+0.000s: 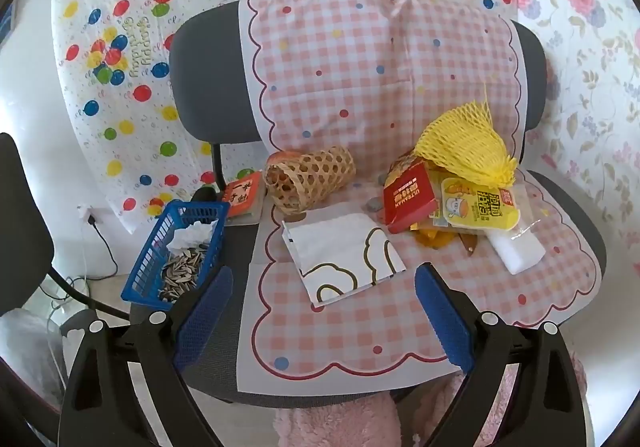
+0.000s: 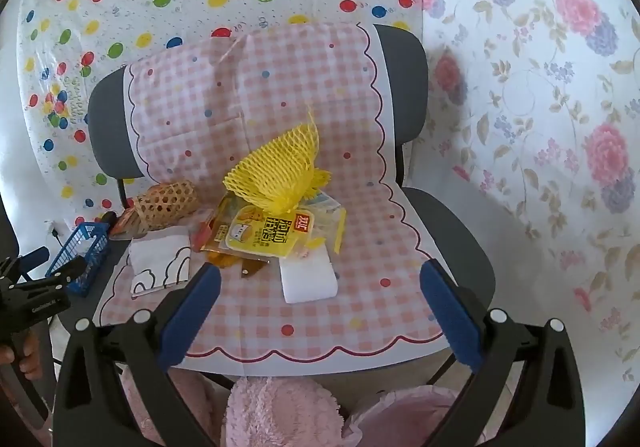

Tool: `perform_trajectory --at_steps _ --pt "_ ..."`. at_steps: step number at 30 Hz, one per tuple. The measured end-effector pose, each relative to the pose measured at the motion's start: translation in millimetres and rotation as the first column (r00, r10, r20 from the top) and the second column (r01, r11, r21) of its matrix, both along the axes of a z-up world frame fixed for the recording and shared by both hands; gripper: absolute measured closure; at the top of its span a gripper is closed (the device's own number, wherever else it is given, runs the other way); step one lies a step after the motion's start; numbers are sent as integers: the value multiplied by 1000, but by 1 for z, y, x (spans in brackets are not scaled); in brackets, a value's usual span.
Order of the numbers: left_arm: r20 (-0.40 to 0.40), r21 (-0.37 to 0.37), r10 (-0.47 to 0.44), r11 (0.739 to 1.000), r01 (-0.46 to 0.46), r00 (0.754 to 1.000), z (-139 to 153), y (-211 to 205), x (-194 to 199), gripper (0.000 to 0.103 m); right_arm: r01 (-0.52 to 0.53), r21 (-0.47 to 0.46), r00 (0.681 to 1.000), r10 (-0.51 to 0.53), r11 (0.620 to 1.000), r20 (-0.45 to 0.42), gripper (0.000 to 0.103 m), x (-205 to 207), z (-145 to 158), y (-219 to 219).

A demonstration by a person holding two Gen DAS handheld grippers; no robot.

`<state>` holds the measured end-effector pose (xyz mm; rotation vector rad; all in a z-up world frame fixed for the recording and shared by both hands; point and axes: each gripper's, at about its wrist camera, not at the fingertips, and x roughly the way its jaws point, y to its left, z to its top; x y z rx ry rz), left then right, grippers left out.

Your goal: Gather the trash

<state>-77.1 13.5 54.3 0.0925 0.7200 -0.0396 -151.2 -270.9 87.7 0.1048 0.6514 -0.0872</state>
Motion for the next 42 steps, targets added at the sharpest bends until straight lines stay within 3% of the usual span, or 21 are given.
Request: perform_trajectory --at_steps 21,42 --pt "-1 0 2 1000 -2 1000 -3 2 1 11 1 3 1000 -1 1000 -12 6 2 -10 0" --pt "-2 -2 0 1000 0 1000 -2 3 1 11 1 11 997 -2 1000 72 6 0 -10 -1"
